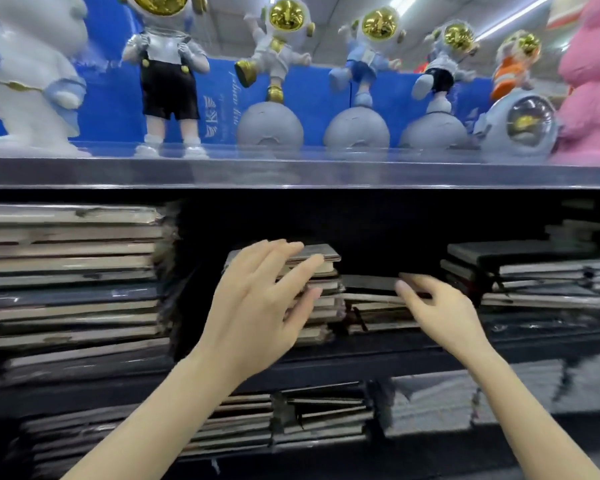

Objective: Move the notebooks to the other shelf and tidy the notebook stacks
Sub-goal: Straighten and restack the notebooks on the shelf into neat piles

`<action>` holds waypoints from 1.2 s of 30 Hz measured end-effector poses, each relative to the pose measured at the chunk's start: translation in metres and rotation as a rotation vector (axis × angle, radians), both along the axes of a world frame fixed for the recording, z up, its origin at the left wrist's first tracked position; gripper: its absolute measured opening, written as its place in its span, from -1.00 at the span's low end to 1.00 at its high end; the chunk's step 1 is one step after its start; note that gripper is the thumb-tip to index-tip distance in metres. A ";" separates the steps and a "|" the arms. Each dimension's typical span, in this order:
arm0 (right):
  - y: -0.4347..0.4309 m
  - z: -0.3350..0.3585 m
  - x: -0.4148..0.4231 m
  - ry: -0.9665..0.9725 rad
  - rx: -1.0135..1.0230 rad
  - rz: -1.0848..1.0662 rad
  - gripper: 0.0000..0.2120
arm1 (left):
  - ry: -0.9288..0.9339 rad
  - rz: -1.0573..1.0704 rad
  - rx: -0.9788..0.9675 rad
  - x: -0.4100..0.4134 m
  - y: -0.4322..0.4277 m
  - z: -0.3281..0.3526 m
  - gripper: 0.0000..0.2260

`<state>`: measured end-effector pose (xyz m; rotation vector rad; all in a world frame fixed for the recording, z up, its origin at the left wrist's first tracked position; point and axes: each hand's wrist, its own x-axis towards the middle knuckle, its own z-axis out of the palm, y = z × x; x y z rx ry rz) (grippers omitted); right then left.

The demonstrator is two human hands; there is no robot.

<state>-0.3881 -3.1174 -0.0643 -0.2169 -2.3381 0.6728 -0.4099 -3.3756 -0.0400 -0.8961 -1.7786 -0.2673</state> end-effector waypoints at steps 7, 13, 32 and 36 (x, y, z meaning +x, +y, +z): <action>0.061 -0.024 -0.047 -0.277 0.357 0.015 -0.40 | -0.122 0.168 -0.099 -0.020 0.042 -0.009 -0.61; 0.077 -0.035 -0.042 -0.006 0.348 0.091 -0.65 | -0.080 0.187 -0.028 -0.019 0.052 -0.013 -0.63; 0.093 -0.012 0.009 -0.319 -1.049 0.266 -0.75 | -0.100 0.174 -0.004 -0.017 0.055 -0.017 -0.63; 0.081 -0.012 0.019 -0.237 -1.097 0.306 -0.83 | -0.123 0.179 -0.037 -0.015 0.052 -0.015 -0.61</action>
